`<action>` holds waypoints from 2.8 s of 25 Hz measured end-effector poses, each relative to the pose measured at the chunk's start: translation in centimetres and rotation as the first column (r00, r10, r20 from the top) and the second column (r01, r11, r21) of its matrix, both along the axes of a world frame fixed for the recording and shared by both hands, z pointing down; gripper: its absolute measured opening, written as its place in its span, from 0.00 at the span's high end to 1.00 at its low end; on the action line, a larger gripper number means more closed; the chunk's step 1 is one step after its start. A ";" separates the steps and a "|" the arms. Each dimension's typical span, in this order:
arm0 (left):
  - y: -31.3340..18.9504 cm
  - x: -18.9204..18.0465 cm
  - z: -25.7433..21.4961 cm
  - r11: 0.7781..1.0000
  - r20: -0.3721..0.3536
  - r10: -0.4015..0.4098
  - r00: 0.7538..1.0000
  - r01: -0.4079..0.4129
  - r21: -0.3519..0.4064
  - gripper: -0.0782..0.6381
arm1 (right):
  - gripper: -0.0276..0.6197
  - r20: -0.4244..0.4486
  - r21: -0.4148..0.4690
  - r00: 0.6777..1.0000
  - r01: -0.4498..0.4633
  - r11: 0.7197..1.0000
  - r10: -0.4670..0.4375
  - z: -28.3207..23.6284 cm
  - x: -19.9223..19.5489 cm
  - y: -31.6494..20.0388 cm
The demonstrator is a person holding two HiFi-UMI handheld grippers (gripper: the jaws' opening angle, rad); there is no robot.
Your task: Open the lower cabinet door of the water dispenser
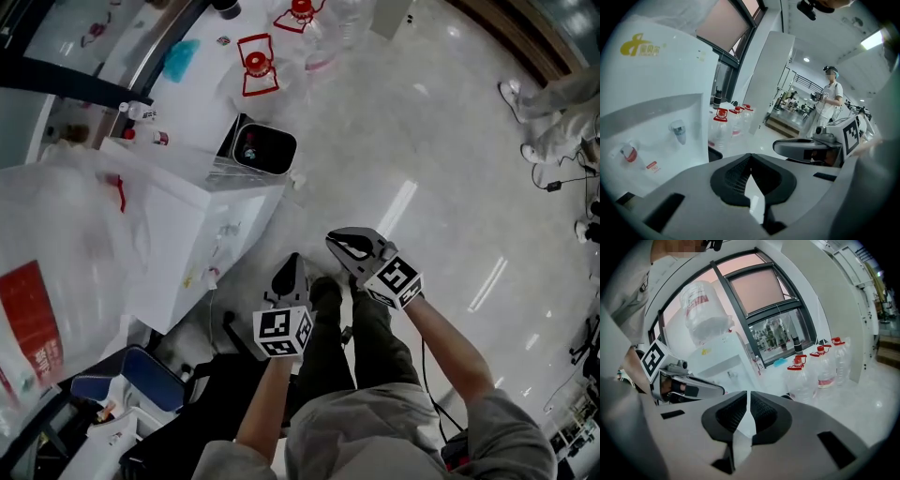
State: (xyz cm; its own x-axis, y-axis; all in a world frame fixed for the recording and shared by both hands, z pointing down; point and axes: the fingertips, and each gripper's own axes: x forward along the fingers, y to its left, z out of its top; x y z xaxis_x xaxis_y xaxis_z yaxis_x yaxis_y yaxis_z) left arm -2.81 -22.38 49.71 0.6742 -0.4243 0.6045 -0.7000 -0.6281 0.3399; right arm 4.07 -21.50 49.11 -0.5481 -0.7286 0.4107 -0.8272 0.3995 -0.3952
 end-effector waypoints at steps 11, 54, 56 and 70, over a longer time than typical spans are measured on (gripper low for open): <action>-2.7 -1.6 9.0 0.999 0.036 0.022 0.999 -0.021 -0.035 0.88 | 0.94 -0.024 -0.055 0.999 0.028 0.998 -0.029 9.7 -1.0 -2.0; -9.1 -4.1 28.8 0.955 0.192 -0.274 0.942 0.290 -0.059 0.88 | 0.64 -0.235 0.043 0.795 0.583 0.811 -0.559 34.7 -7.8 -14.0; -9.2 -4.1 29.1 0.955 0.188 -0.274 0.943 0.290 -0.060 0.88 | 0.63 -0.256 0.053 0.774 0.610 0.791 -0.580 35.1 -8.3 -14.5; -9.2 -4.3 30.6 0.943 0.173 -0.308 0.936 0.324 -0.072 0.88 | 0.61 -0.383 0.126 0.692 0.696 0.707 -0.612 36.5 -10.6 -16.9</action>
